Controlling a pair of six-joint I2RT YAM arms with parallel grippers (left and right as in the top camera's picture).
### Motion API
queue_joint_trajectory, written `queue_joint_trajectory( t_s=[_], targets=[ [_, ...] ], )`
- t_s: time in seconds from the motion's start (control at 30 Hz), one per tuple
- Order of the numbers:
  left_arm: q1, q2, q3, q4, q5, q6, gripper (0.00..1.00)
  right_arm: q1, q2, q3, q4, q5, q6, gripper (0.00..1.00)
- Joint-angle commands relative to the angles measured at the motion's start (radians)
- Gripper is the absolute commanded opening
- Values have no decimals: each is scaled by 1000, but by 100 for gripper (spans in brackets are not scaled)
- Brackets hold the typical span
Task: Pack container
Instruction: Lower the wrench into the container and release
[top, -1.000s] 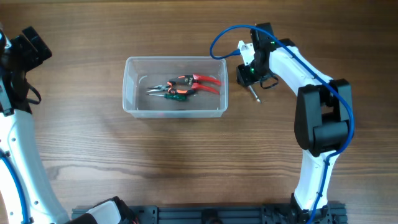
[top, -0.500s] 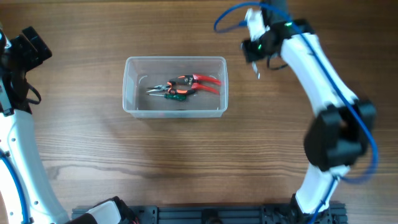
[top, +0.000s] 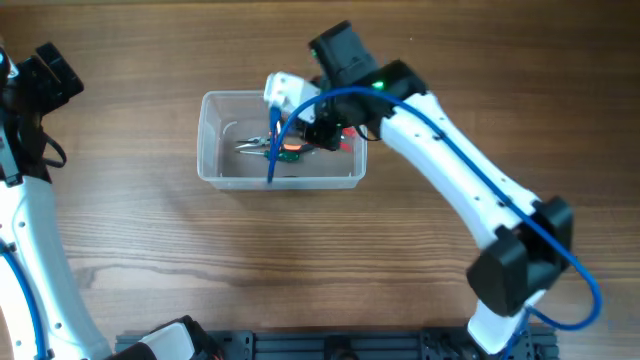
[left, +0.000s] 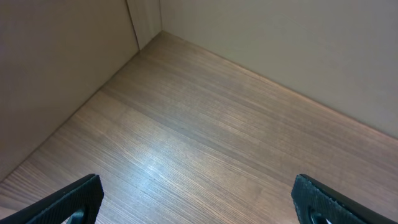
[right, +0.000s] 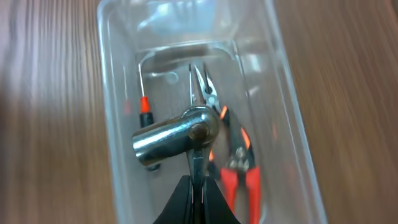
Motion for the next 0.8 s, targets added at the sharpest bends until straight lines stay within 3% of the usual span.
queue_joint_trajectory(
  t_s=[0.0, 0.17, 0.2, 0.23, 0.27, 0.33, 0.57, 0.67, 0.77],
  targets=[
    [4, 4, 3, 2, -6, -13, 100, -9, 132, -6, 69, -72, -213, 4],
    [4, 4, 3, 2, -6, -13, 100, -9, 256, -6, 90, -63, -195, 5],
    [4, 4, 3, 2, -6, -13, 100, -9, 256, -5, 97, -42, -183, 20],
    [4, 4, 3, 2, -6, -13, 100, -9, 249, 6, 114, 11, -120, 52],
    [3, 4, 3, 2, -6, -13, 100, -9, 238, 32, 132, 82, -5, 58],
    [4, 4, 3, 2, -6, -13, 100, -9, 201, 100, 135, 193, 155, 97],
    [4, 4, 3, 2, -6, -13, 100, -9, 3, 187, 171, 172, 181, 100],
    [4, 4, 3, 2, -6, -13, 100, -9, -106, 187, 251, 183, 409, 100],
    [4, 4, 3, 2, -6, -13, 100, -9, -229, 187, 236, 248, 440, 100]
  ],
)
